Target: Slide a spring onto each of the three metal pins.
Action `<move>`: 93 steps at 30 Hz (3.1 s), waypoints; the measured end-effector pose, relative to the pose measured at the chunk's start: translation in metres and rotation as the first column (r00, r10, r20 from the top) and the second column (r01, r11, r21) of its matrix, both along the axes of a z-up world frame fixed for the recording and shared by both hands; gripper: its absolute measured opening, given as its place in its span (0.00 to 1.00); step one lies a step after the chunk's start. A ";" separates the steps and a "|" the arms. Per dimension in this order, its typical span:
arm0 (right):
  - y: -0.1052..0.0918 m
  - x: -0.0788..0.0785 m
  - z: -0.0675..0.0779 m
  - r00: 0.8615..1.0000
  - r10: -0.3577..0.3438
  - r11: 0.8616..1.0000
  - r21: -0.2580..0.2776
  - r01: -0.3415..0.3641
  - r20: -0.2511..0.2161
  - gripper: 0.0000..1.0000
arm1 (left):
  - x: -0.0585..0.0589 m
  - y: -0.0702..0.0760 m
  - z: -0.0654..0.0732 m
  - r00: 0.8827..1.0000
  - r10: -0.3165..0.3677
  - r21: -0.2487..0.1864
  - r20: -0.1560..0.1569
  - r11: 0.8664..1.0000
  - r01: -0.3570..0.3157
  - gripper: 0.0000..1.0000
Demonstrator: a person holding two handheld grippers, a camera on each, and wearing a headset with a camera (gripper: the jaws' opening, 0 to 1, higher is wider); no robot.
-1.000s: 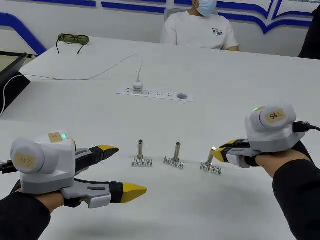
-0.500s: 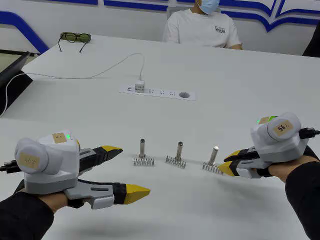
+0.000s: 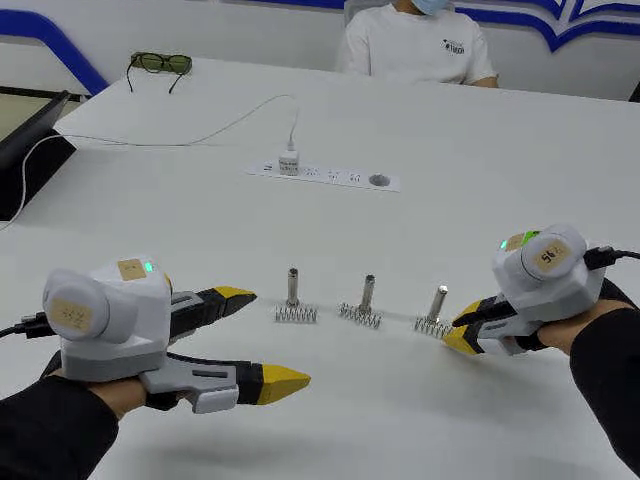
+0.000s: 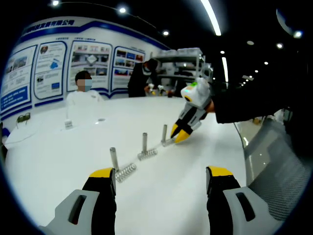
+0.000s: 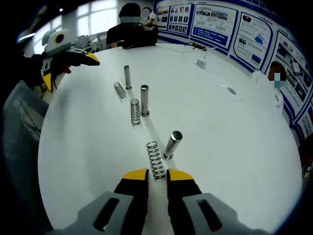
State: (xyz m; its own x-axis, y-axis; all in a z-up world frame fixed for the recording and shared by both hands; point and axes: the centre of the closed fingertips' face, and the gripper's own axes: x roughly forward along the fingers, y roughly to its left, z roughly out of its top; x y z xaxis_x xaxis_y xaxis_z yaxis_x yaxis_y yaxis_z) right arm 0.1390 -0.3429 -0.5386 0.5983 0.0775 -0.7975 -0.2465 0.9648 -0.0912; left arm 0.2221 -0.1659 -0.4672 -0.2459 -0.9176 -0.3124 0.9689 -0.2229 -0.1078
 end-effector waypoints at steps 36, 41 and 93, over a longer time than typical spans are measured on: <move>0.056 -0.020 0.014 0.983 0.181 0.983 0.011 -0.181 -0.027 0.12 | -0.046 -0.021 -0.012 0.987 -0.161 0.033 0.010 0.986 0.160 0.64; 0.076 -0.021 0.019 0.969 0.247 0.969 0.019 -0.247 -0.022 0.12 | -0.058 -0.023 -0.018 0.979 -0.203 0.050 0.013 0.978 0.202 0.60; 0.167 -0.002 0.081 0.834 0.547 0.835 0.020 -0.550 0.073 0.12 | -0.090 -0.027 -0.022 0.929 -0.354 0.067 0.106 0.935 0.348 0.12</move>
State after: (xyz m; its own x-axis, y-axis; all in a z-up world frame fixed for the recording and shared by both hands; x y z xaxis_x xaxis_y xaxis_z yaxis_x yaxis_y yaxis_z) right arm 0.1369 -0.1755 -0.4576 0.4961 0.4378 -0.7498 -0.7316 0.6758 -0.0895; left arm 0.1318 -0.1929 -0.4897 -0.5097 -0.7631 -0.3973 0.8359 -0.5486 -0.0187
